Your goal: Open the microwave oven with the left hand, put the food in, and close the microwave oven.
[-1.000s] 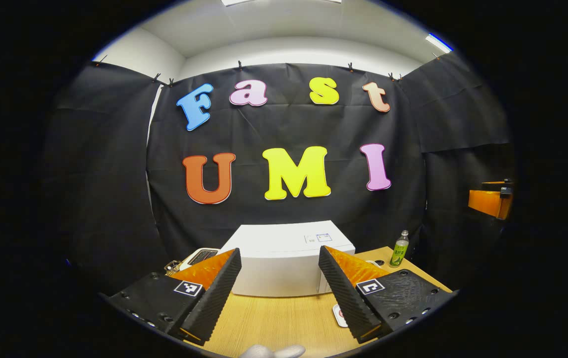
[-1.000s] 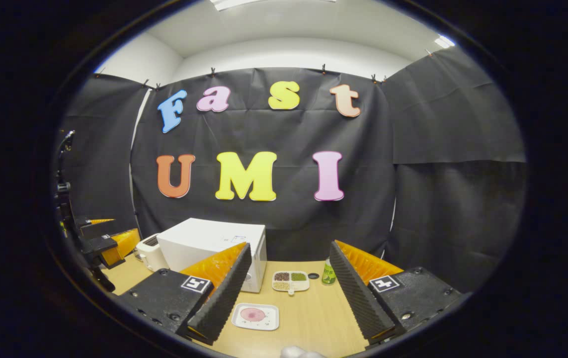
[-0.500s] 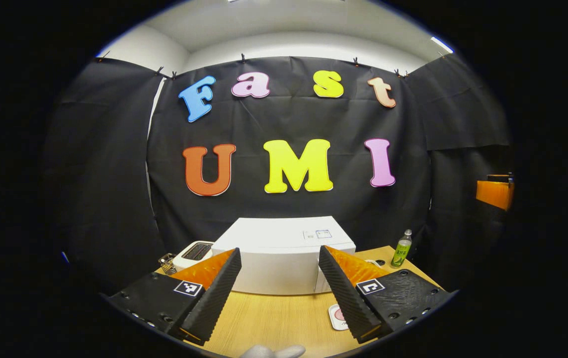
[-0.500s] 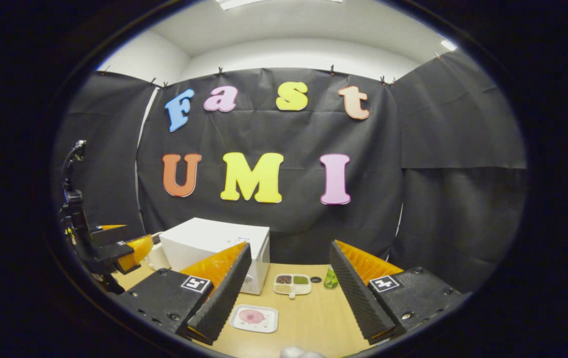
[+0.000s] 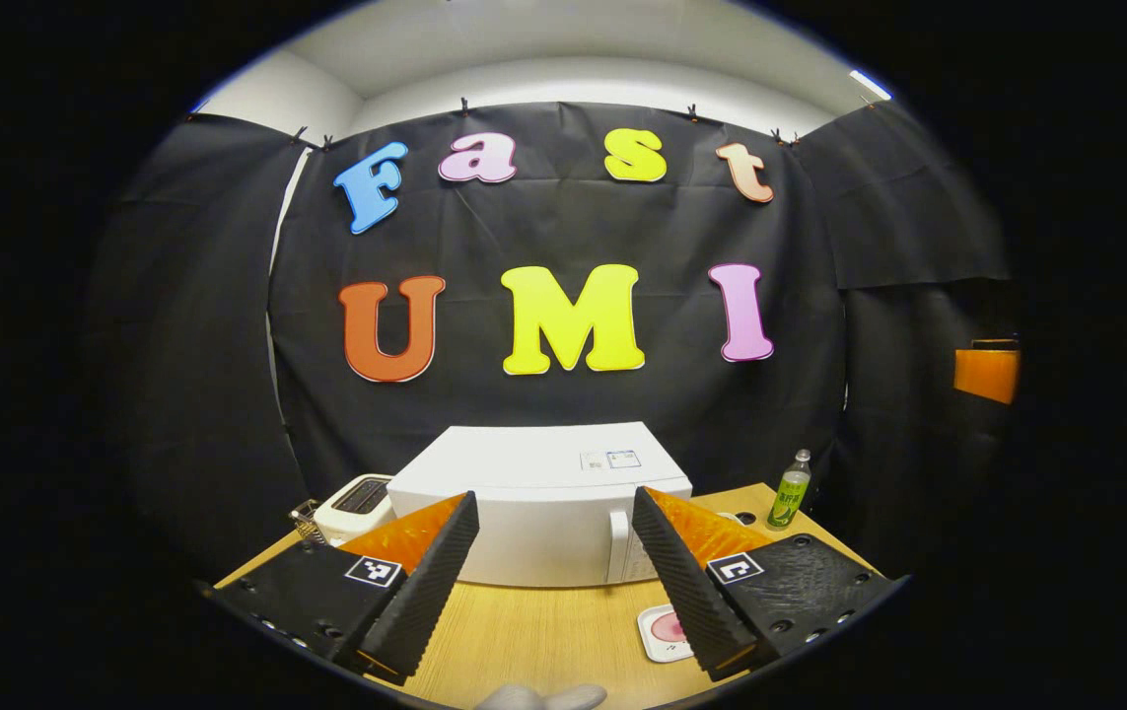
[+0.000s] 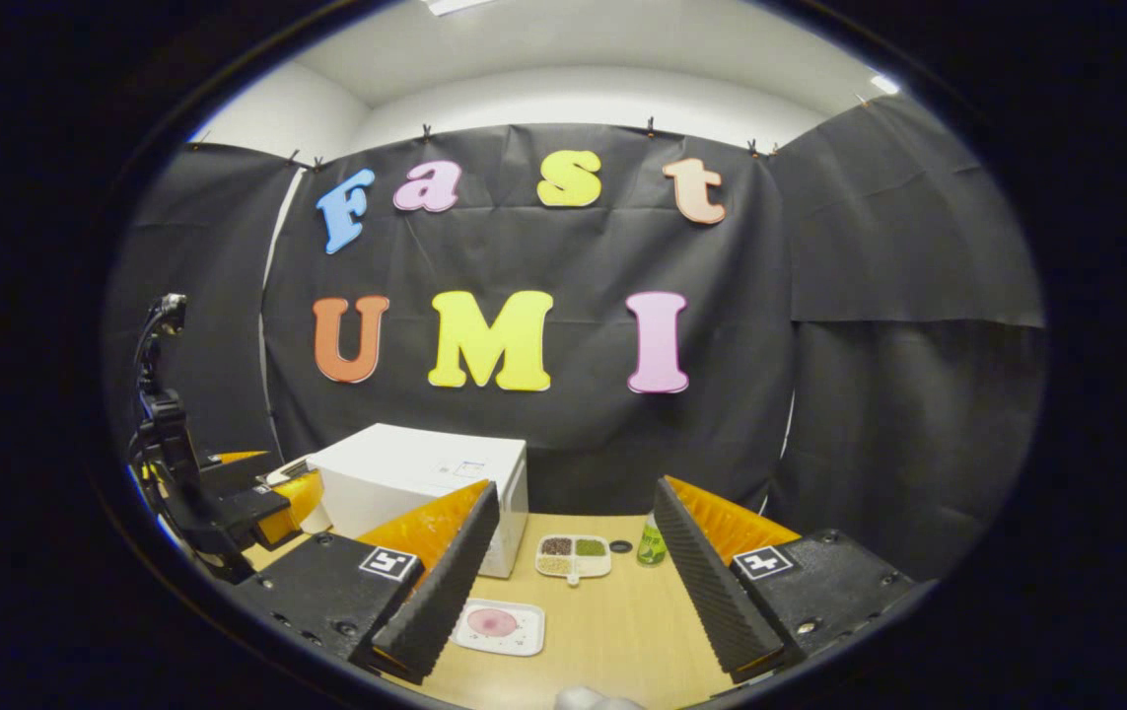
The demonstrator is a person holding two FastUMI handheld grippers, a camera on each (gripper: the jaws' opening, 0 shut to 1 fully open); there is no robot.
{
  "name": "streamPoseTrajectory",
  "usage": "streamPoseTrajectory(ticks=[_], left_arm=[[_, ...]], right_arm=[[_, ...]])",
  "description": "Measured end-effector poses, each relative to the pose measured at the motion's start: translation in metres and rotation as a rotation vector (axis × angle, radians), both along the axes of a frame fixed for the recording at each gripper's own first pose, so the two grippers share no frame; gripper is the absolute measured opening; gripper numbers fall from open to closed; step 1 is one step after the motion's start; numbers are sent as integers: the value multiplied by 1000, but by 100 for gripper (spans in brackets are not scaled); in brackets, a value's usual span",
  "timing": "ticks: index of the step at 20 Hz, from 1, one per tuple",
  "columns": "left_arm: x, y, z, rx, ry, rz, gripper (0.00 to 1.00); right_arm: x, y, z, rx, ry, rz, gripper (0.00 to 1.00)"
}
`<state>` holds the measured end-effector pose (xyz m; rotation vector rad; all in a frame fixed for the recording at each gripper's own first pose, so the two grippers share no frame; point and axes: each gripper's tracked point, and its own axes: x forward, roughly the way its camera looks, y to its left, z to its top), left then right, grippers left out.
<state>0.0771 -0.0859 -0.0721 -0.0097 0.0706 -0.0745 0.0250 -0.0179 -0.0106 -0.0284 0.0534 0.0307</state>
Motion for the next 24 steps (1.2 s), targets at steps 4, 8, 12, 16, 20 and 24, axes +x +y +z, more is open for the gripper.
streamPoseTrajectory(ticks=[4,8,12,16,20,24], left_arm=[[3,6,0,11,-1,9,96],[0,13,5,16,-9,13,96],[-7,19,11,14,-21,18,96],[-15,29,21,11,-40,34,96],[-17,34,21,19,-43,44,96],[-15,44,24,37,-54,69,96]], right_arm=[[1,-2,-3,7,0,-22,93],[2,-1,-4,9,-4,-32,93],[3,1,-2,3,-11,-33,93],[5,2,1,-5,-21,-35,93],[9,11,1,-2,-32,-16,93],[19,14,12,1,-64,-3,100]])
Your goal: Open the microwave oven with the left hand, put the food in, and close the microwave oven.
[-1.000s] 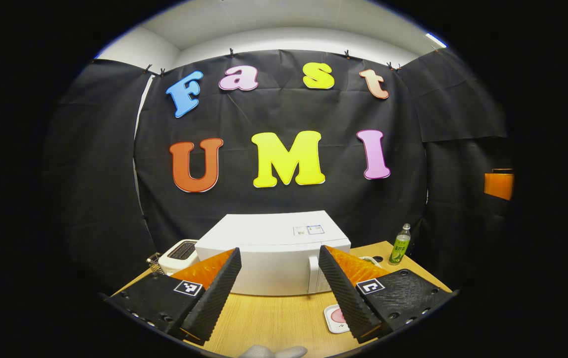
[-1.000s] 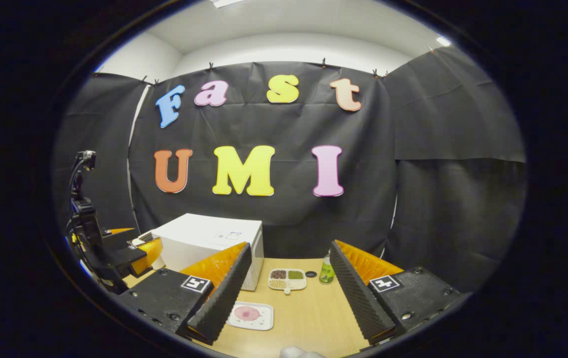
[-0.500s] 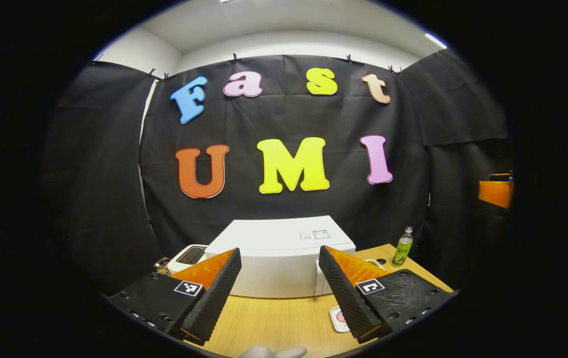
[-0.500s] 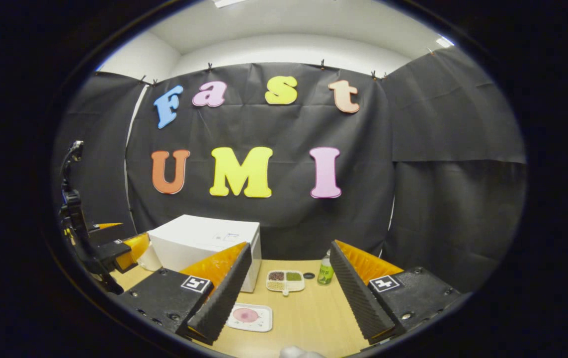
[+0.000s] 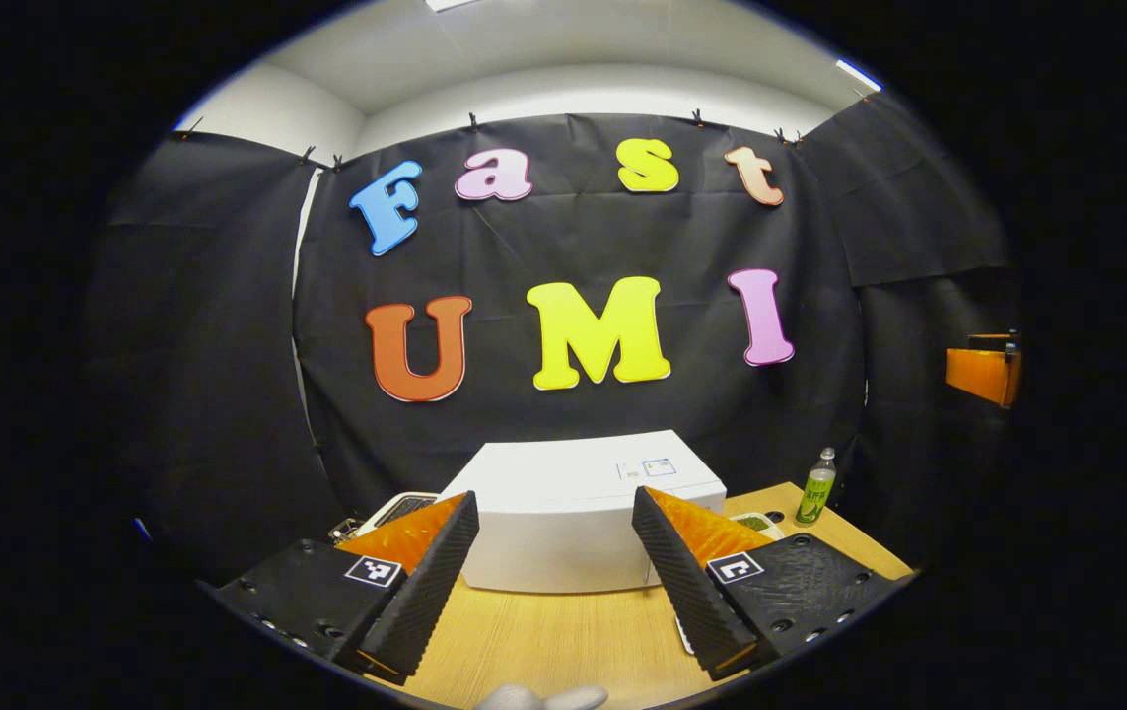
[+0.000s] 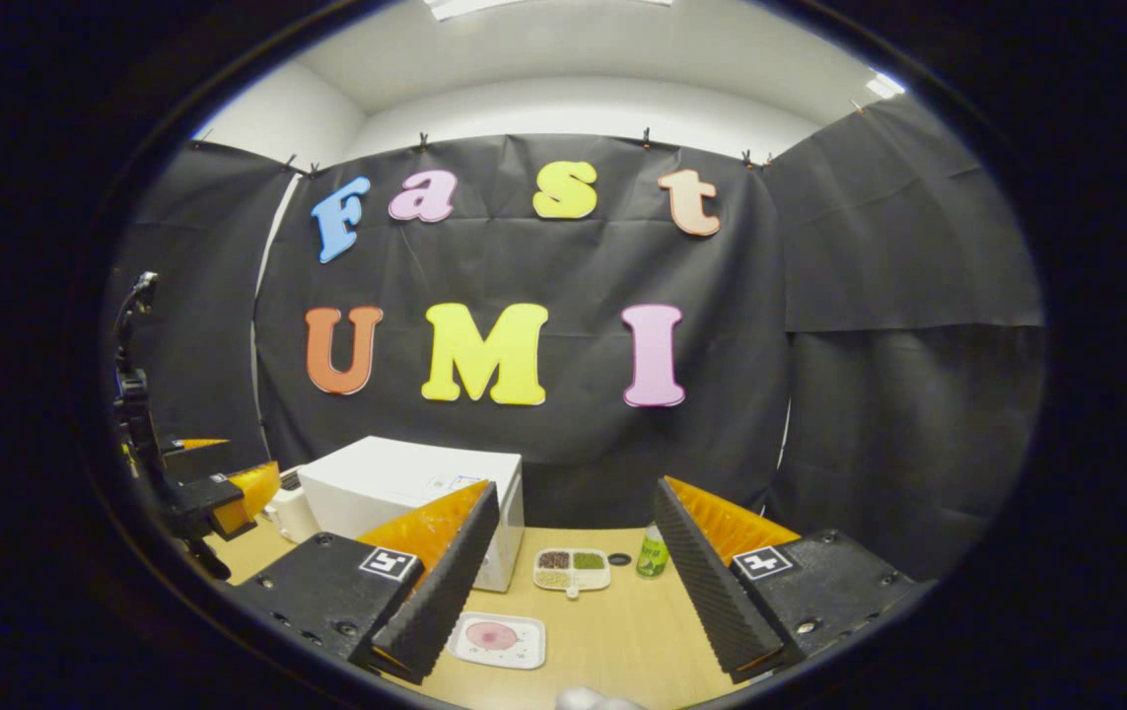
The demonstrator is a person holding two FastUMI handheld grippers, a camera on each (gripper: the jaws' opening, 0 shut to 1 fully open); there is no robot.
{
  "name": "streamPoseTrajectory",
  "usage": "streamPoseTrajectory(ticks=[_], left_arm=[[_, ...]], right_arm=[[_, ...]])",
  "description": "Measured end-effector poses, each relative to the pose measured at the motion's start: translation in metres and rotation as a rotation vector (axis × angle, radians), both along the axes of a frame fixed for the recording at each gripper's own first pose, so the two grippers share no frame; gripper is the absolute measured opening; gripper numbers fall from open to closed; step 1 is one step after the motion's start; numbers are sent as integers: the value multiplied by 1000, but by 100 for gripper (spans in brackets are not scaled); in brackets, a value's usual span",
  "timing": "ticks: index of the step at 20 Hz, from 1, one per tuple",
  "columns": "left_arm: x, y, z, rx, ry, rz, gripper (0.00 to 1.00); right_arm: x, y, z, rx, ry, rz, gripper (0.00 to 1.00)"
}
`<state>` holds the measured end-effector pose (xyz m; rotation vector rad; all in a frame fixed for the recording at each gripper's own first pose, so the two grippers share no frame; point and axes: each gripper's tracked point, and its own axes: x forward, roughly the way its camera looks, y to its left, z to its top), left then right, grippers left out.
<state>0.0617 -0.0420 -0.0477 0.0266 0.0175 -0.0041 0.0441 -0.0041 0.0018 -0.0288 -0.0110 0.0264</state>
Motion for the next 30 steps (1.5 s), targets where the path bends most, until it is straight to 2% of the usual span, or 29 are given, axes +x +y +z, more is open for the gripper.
streamPoseTrajectory(ticks=[1,2,3,4,5,6,7,8,9,10,11,12,13,14,15,16,17,21,22,23,24,25,26,27,28,29,30], left_arm=[[0,1,2,-2,-4,5,96],[2,-1,1,-2,-6,2,96],[4,-3,-1,1,-11,-6,96],[7,-7,-3,3,-22,-15,96],[12,-11,-10,2,-22,-15,96],[15,-13,-19,-8,-17,-12,96],[21,-19,-25,-32,-20,-19,96],[28,-28,-35,-53,-12,-29,96],[33,-34,-44,-61,2,-32,96],[41,-41,-53,-59,2,-40,96],[48,-47,-63,-54,18,-40,100],[55,-54,-71,-53,15,-47,96],[63,-62,-80,-55,6,-58,96],[73,-73,-93,-46,17,-71,96],[82,-82,-110,-42,39,-79,96],[95,-94,-128,-30,54,-90,96],[109,-106,-143,-4,61,-100,96],[165,-145,-202,67,122,-121,96],[176,-155,-211,69,121,-132,96],[187,-163,-220,88,136,-142,95],[189,-165,-223,82,130,-135,90],[191,-163,-221,68,104,-134,87],[194,-150,-224,88,114,-96,84],[191,-136,-223,93,134,-63,68],[197,-135,-223,26,131,-84,23],[198,-138,-225,-28,139,-107,32],[191,-140,-226,-57,154,-125,24]], right_arm=[[4,2,2,-9,2,9,93],[9,0,5,-15,-10,12,93],[13,2,8,-15,-18,25,100],[15,4,8,-9,-19,35,93],[18,6,7,-4,-14,44,100],[21,6,2,-8,3,49,100],[23,9,0,-10,14,62,93],[26,14,1,-17,18,74,100],[29,14,1,-28,23,80,93],[31,17,0,-35,29,92,100],[34,19,1,-46,35,101,100],[36,19,0,-55,38,111,93],[39,19,2,-53,41,119,100],[43,17,2,-42,46,123,94],[45,13,1,-33,49,118,100],[47,8,1,-24,53,109,100],[49,3,0,-28,66,102,93],[50,-12,0,-87,86,69,93],[50,-18,1,-94,88,60,100],[50,-22,1,-98,95,56,100],[51,-27,-1,-101,103,47,94],[51,-32,-2,-99,112,39,94],[51,-34,-6,-90,118,38,100],[51,-35,-8,-88,125,37,100],[50,-35,-12,-88,137,39,93],[49,-34,-15,-86,148,43,94],[48,-34,-16,-78,150,47,94]])
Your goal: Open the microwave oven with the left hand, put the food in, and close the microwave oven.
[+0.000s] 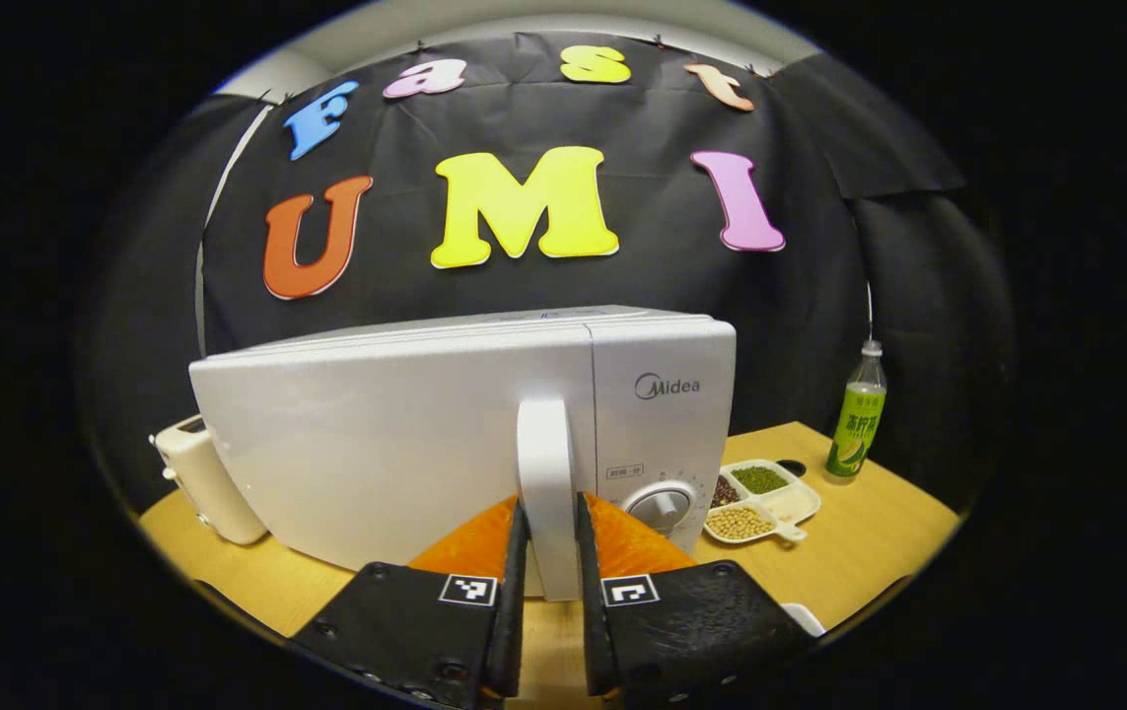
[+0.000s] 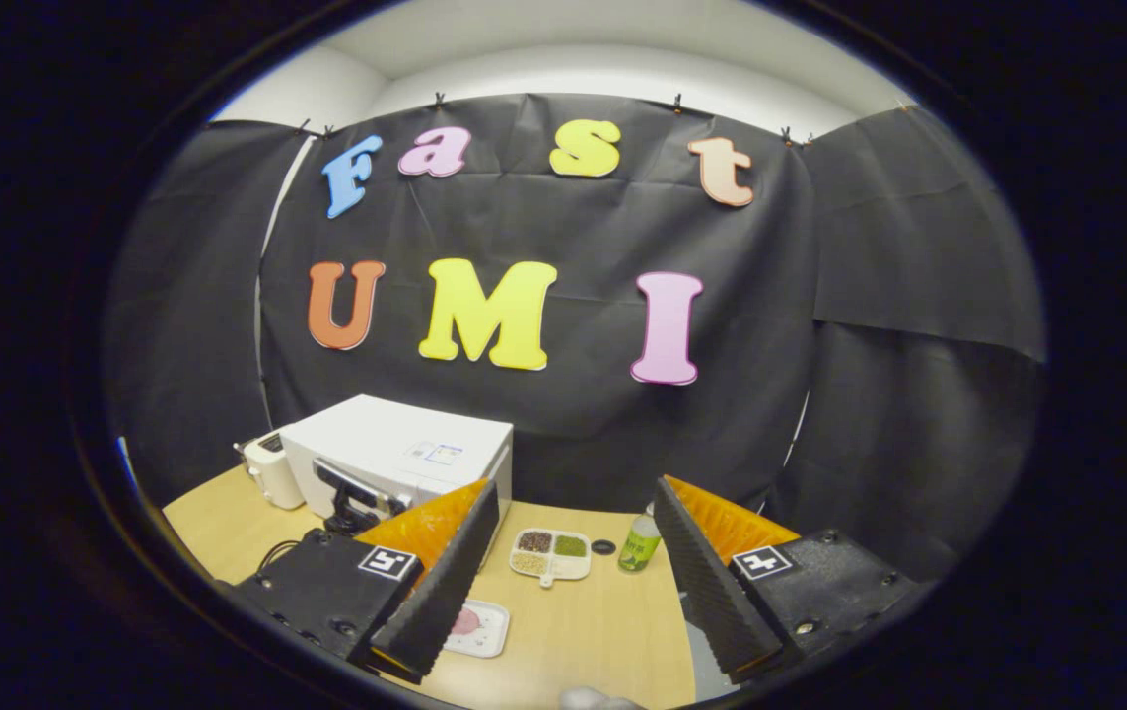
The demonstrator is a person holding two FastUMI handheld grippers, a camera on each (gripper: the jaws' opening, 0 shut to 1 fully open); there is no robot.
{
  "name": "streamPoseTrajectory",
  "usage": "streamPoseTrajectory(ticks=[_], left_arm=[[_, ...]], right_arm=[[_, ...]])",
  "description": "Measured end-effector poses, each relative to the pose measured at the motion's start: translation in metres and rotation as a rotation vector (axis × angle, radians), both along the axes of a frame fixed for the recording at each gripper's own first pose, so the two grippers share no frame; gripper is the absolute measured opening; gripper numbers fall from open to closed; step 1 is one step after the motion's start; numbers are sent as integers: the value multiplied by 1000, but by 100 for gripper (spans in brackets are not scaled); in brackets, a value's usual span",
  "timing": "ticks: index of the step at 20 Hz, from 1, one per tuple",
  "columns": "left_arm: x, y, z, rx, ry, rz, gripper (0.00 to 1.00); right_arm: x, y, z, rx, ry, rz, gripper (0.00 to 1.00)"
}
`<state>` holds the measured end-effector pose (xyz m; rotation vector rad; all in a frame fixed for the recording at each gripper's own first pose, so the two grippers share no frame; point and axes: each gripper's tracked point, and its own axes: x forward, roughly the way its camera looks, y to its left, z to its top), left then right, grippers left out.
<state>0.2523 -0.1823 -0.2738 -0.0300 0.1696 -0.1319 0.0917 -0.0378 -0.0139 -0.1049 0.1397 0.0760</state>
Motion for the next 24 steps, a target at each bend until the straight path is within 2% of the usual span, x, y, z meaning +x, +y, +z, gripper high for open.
streamPoseTrajectory(ticks=[1,2,3,5,6,7,8,9,10,11,12,13,14,15,17,19,21,22,23,24], left_arm=[[-2,-2,2,-14,-5,-14,24],[-5,-2,2,-26,-1,-22,20],[-6,-2,4,-34,-6,-24,19],[-5,-2,4,-49,-5,-26,8],[-7,-2,5,-57,-5,-24,9],[-4,-3,3,-66,-1,-20,3],[-6,-2,4,-71,1,-24,3],[-9,-3,5,-81,3,-31,3],[-19,-1,2,-93,14,-34,3],[-32,2,2,-87,-5,-45,3],[-43,7,5,-79,-31,-55,3],[-56,12,4,-78,-30,-63,3],[-74,17,1,-72,-26,-77,3],[-86,25,0,-65,-27,-89,2],[-116,43,-2,-48,-10,-100,2],[-144,66,-5,-42,-3,-85,7],[-162,97,-2,-28,-15,-37,19],[-169,114,3,-24,-33,-3,24],[-176,129,7,-19,-43,14,29],[-182,139,6,-9,-31,23,55]], right_arm=[[-1,1,2,7,1,-1,100],[-3,2,2,11,-2,2,94],[-5,3,3,7,-2,3,94],[-9,4,5,-3,-5,4,94],[-12,4,6,-8,-5,7,94],[-14,5,7,-17,-3,9,94],[-18,5,7,-25,-5,11,100],[-20,5,10,-34,-8,12,94],[-22,6,12,-40,-14,14,100],[-24,8,14,-49,-20,17,94],[-27,11,16,-58,-27,27,100],[-29,16,17,-66,-36,36,94],[-32,21,16,-66,-41,50,94],[-34,28,14,-60,-39,64,100],[-39,45,6,-48,-29,94,100],[-47,59,0,-40,-19,119,100],[-53,72,-3,-30,-14,138,100],[-58,77,-4,-26,-14,143,94],[-62,82,-3,-18,-19,144,94],[-65,85,-2,-10,-23,144,94]])
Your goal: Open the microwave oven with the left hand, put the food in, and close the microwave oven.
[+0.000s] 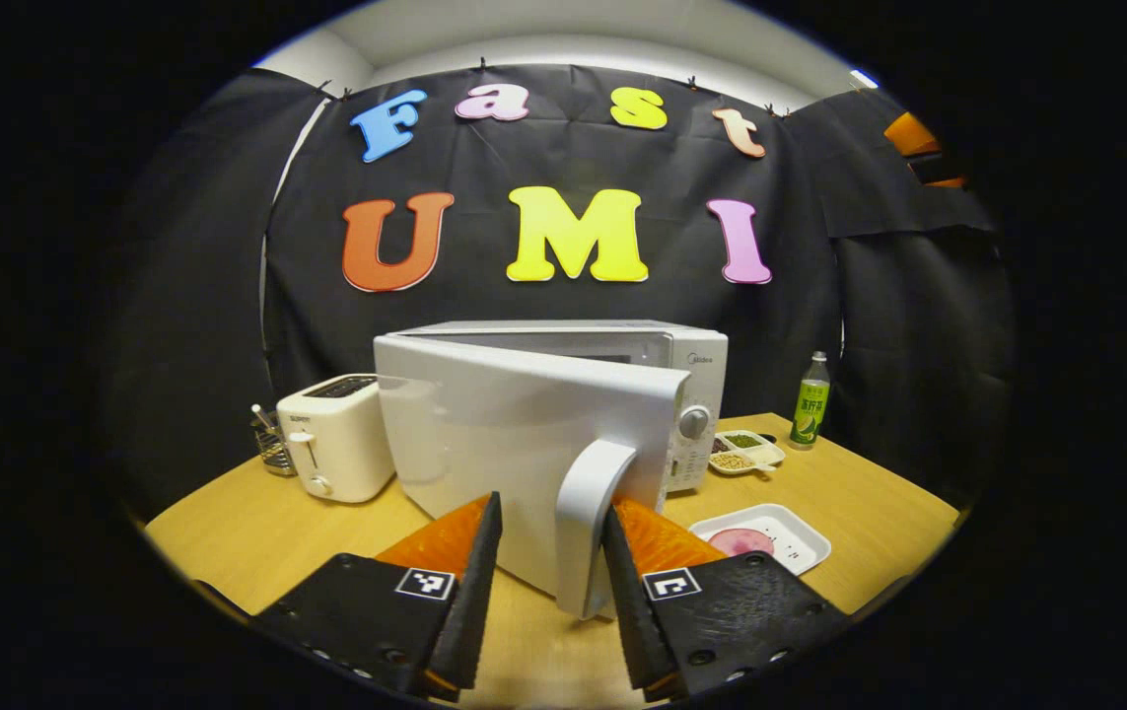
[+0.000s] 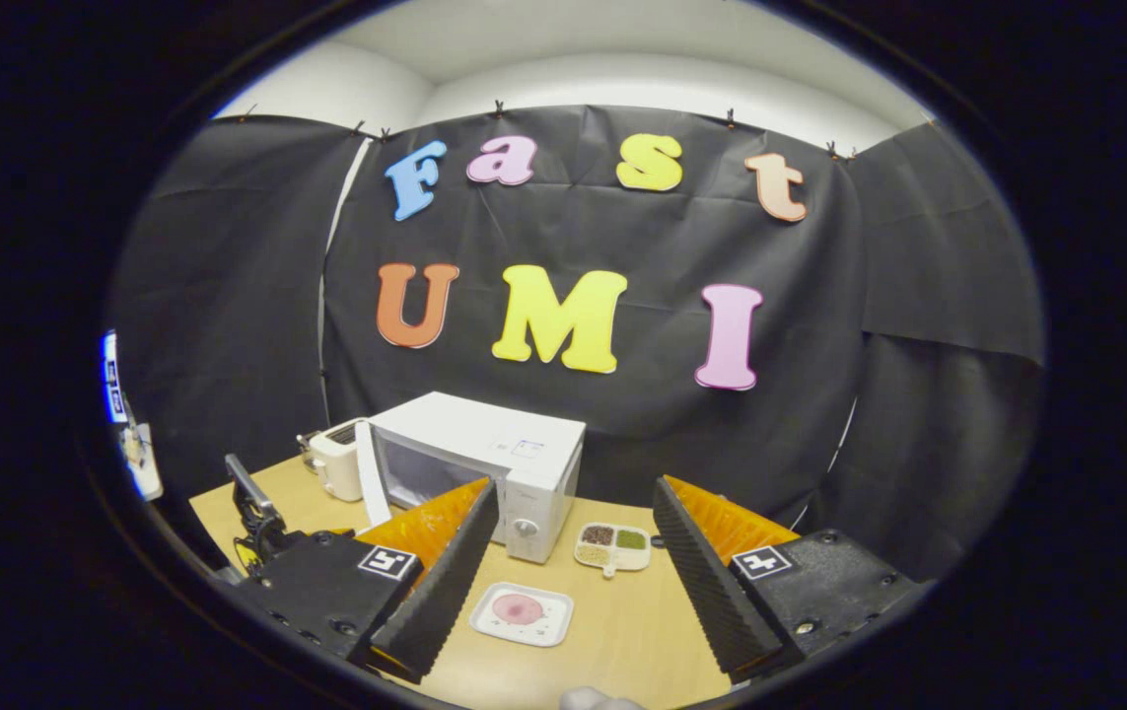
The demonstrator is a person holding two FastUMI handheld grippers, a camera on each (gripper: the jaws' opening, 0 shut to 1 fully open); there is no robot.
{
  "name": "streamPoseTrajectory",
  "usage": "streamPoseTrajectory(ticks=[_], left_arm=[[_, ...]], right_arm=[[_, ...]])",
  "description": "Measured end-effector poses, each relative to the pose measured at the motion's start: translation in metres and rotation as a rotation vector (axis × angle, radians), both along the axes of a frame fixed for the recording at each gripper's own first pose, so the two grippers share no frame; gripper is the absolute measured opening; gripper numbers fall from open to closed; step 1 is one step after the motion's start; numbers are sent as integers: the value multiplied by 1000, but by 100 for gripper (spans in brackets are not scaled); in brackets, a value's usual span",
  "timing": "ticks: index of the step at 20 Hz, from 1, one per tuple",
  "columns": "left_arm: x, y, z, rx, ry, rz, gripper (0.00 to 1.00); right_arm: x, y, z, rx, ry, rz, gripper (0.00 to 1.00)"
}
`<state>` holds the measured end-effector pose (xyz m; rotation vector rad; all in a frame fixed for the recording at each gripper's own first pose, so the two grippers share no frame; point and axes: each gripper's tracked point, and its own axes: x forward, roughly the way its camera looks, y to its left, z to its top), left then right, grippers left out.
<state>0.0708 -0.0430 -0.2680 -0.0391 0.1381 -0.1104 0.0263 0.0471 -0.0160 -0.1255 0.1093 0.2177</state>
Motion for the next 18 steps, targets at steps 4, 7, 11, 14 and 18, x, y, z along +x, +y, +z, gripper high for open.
streamPoseTrajectory(ticks=[4,7,11,14,18], left_arm=[[-22,42,2,45,17,25,98],[-41,74,3,92,11,49,97],[-64,127,-6,92,47,124,97],[-81,162,-7,104,64,185,96],[-98,192,5,91,54,255,96]], right_arm=[[-9,15,-8,0,-1,6,100],[-8,26,-24,9,28,7,94],[-2,41,-50,19,67,17,100],[11,46,-81,23,129,32,94],[36,37,-135,60,251,27,94]])
